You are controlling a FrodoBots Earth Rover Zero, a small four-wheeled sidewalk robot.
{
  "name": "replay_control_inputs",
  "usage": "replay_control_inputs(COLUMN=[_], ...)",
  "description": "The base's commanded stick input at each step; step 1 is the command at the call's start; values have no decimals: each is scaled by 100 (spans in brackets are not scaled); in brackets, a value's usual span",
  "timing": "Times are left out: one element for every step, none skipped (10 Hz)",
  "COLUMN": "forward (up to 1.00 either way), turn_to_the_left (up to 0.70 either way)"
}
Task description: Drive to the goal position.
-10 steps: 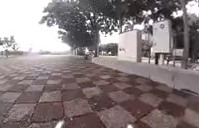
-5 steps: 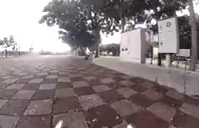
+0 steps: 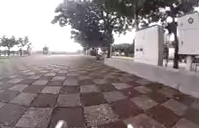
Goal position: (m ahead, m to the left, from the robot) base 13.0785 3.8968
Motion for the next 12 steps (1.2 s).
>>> replay_control_inputs(forward=[70, 70, 70, 70, 70, 70, 70, 70, 70, 70, 70, 70], turn_to_the_left=[0, 0, 0, 0, 0, 0, 0, 0, 0, 0, 0, 0])
